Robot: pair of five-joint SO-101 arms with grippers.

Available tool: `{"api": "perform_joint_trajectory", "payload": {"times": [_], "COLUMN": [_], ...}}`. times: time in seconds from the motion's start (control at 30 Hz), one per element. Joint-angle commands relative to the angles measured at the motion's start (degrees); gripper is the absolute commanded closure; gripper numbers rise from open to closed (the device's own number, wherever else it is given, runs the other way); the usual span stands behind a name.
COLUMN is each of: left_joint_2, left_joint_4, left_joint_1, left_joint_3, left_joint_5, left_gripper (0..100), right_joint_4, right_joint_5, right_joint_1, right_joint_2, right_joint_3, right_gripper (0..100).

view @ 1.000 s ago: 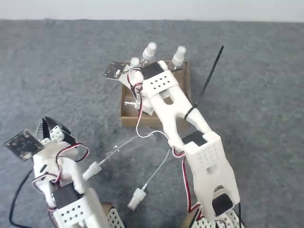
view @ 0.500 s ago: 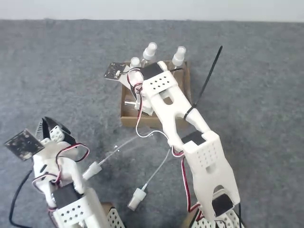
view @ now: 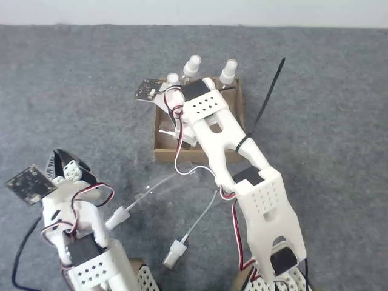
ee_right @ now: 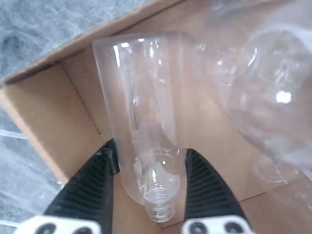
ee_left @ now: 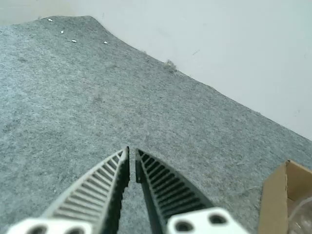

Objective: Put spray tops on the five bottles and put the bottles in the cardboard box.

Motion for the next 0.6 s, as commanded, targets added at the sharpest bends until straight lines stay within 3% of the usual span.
{"api": "perform_joint_trajectory", "payload": {"times": [0.0,0.57], "left_joint_2": [-0.9,-0.9], "left_joint_4": [-1.1,-1.1], "left_joint_1": [-0.1,0.0], "left_joint_3": [-0.7,-0.7], "left_joint_5": [0.2,0.2], "left_gripper": [99,99], "right_joint_4": [0.3,6.4], "right_joint_5": [0.4,0.5], "right_joint_1": [0.3,-0.1], "right_joint_2": [-6.3,-20.6], "right_joint_3": [-1.1,-1.0], "right_gripper": [99.2,99.2]}}
